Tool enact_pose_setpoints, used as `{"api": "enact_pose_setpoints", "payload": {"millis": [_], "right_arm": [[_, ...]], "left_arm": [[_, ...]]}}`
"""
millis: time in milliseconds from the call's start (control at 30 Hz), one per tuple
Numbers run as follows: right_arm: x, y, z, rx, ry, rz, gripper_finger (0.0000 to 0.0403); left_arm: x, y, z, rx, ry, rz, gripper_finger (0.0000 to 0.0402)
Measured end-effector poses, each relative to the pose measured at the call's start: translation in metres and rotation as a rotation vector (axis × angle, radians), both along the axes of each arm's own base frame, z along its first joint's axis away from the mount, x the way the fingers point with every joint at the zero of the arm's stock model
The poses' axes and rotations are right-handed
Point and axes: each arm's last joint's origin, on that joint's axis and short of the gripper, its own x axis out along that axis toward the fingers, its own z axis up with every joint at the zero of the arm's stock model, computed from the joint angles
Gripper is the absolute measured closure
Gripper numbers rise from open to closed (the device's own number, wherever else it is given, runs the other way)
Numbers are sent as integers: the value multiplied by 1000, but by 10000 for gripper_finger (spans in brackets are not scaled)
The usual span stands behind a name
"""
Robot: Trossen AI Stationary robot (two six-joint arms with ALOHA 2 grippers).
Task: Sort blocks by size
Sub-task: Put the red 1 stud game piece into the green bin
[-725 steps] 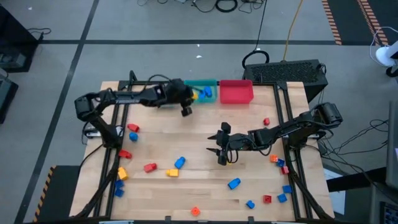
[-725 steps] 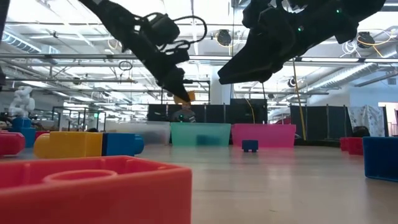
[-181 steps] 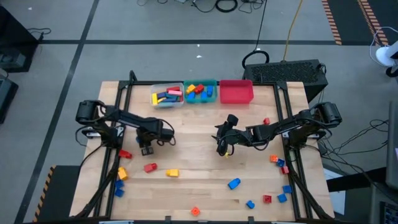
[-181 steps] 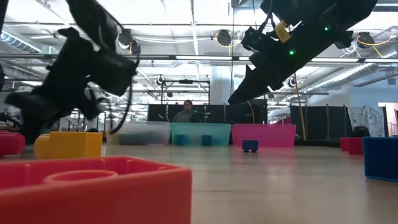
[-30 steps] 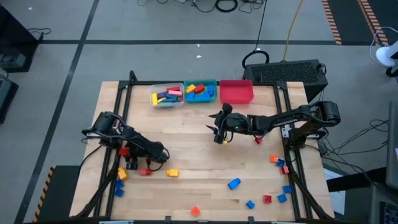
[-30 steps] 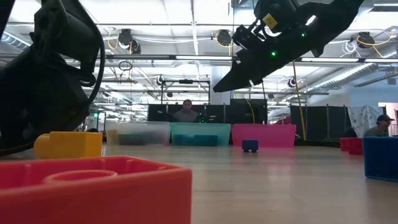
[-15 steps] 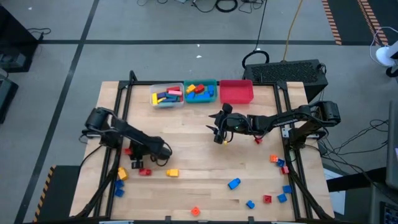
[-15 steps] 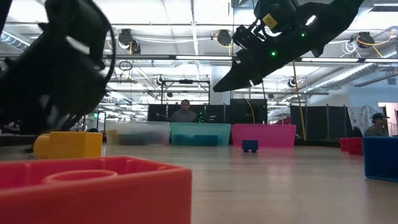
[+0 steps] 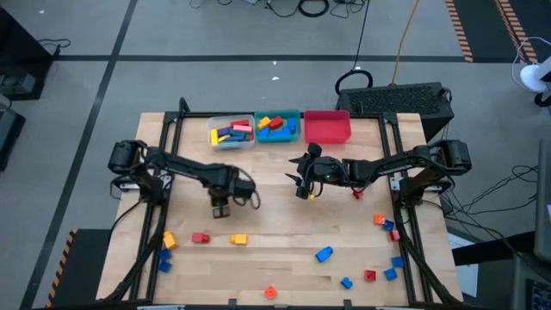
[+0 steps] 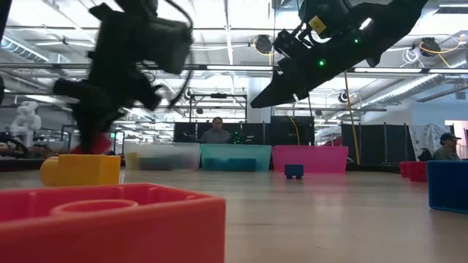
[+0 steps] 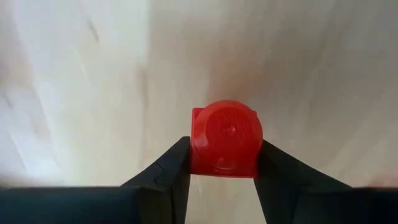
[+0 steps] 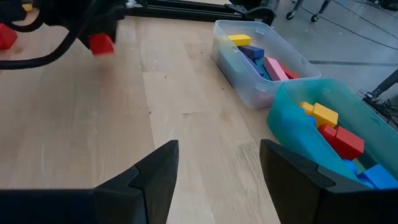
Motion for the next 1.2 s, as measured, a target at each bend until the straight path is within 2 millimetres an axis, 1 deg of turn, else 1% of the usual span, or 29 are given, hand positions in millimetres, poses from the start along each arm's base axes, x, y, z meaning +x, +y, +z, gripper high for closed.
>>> {"api": "enact_pose_setpoints", "payload": {"millis": [167, 300, 367, 533, 667, 767, 967, 1100, 1200], "right_arm": [[0, 0, 0, 0, 0, 0, 193], [0, 0, 0, 0, 0, 0, 193], [0, 0, 0, 0, 0, 0, 193], [0, 0, 0, 0, 0, 0, 193], [0, 0, 0, 0, 0, 0, 193], [0, 0, 0, 0, 0, 0, 193], [0, 0, 0, -2, 1, 1, 193], [0, 0, 0, -4, 2, 1, 193], [0, 0, 0, -4, 2, 1, 193]], "left_arm": [[27, 21, 12, 31, -212, -48, 261], [43, 43, 19, 74, -358, -64, 261], [48, 57, 22, 111, -415, -47, 261], [52, 101, 32, 207, -528, 78, 255], [54, 133, 41, 266, -615, 107, 251], [56, 152, 47, 299, -711, 115, 249], [55, 179, 55, 299, -863, 159, 247], [52, 191, 59, 333, -909, 186, 246], [52, 196, 61, 365, -932, 201, 246]]}}
